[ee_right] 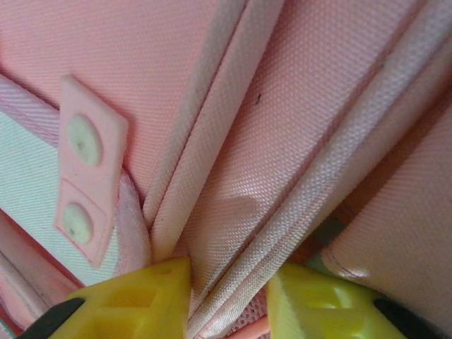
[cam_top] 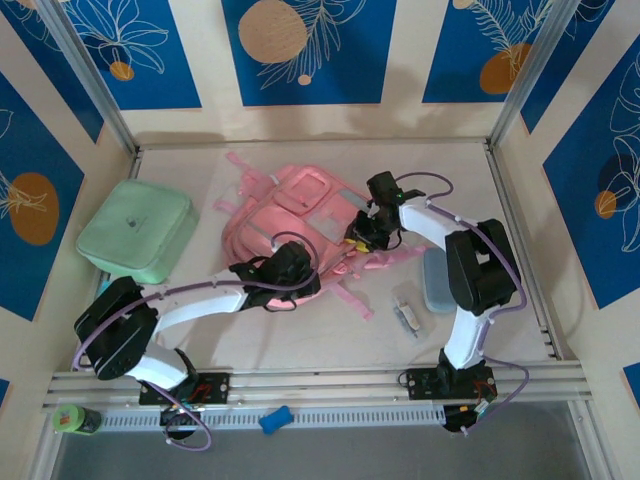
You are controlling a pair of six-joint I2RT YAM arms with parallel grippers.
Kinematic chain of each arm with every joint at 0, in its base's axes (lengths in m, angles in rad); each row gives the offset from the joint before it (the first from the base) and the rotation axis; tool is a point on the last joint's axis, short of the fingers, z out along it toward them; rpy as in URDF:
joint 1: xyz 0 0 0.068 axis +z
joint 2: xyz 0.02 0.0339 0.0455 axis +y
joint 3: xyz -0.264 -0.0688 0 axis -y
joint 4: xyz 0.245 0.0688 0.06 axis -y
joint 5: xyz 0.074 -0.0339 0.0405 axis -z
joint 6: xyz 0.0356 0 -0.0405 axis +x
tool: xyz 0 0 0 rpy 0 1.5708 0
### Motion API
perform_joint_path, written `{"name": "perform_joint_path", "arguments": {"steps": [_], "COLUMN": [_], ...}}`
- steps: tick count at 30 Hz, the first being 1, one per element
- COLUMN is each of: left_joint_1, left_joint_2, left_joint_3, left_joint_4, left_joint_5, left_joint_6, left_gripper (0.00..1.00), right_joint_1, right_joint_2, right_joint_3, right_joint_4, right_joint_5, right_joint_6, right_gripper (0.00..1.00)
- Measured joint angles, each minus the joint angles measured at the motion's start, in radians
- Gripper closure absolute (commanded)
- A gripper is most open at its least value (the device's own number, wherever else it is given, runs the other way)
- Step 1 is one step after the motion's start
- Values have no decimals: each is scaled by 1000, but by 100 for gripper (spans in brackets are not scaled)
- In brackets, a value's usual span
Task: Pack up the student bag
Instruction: Pick up the student bag from the center of the table.
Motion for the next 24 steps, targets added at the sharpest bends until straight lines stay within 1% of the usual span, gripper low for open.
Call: {"name": "perform_joint_path", "arguments": {"steps": [2,5,8,12,13,17,21,24], "left_joint_1": [-10,-24,-23,-2,7,58,115,184], "left_joint_2": [0,-2,-1,5,13,67,68,68], "left_joint_3": [-8,-30,-49,-60,-60,-58,-49,-13], "left_joint_4": [6,24,32,51,55,74,64,18], "left_joint_5": [-1,-10,-16,-19,-15,13,29,23], "left_joint_6": [-12,-23,-34,-32,-30,-19,23,72], "left_gripper": [77,78,81,82,84,85,84,76], "right_joint_1": [0,0,-4,-11,-16,-35,-39,-41], "right_joint_2": [6,6,0,-40,-57,-121,-186,-232], "right_joint_3": [6,5,-3,-33,-42,-76,-128,-177], "right_joint_4": [12,29,44,80,96,148,206,253], "right_joint_5": [0,-8,-23,-48,-68,-143,-189,-209], "right_joint_6": [-2,3,14,21,30,69,127,183], "right_gripper": [85,94,100,100,100,100,100,100]}}
